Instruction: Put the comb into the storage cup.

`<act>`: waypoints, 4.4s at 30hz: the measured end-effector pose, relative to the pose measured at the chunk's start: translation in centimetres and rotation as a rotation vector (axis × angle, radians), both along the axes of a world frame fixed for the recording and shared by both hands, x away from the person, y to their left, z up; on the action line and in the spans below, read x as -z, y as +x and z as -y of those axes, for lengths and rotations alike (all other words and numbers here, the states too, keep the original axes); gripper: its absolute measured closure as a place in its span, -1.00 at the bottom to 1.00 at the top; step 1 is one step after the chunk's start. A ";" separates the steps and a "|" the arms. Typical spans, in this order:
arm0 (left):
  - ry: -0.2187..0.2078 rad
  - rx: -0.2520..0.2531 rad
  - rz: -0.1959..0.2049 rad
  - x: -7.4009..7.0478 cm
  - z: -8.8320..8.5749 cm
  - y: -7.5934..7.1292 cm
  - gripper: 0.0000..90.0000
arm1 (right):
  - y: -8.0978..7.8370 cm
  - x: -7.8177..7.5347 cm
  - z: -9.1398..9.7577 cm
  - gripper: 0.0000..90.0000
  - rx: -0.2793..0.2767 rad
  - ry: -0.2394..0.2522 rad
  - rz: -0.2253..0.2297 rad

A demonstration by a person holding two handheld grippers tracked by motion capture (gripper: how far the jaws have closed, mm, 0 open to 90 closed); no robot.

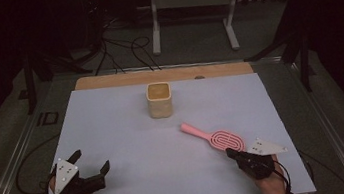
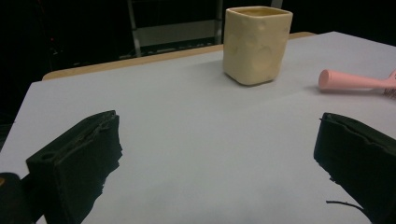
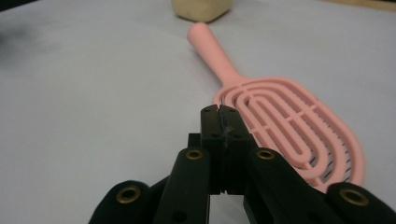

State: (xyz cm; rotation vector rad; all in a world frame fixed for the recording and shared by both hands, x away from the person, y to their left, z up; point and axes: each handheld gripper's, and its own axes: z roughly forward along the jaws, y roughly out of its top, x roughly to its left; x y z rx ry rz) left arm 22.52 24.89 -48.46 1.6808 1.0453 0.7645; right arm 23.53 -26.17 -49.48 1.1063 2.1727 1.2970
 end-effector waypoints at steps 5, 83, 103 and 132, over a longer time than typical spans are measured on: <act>0.003 0.000 -0.001 0.0 0.1 0.0 -0.97 | 0.3 0.4 -0.3 0.99 -0.011 -0.023 -0.016; 0.038 0.008 -0.006 0.4 0.8 0.1 -0.97 | 13.5 -0.2 -3.2 0.99 0.169 -0.233 -0.246; 0.037 0.008 -0.005 0.3 0.8 0.1 -0.97 | 12.9 -0.5 -5.2 0.84 0.051 -0.262 -0.190; 0.034 0.010 -0.005 0.3 0.9 0.1 -0.97 | 2.2 -2.7 0.5 -0.78 0.071 0.040 0.127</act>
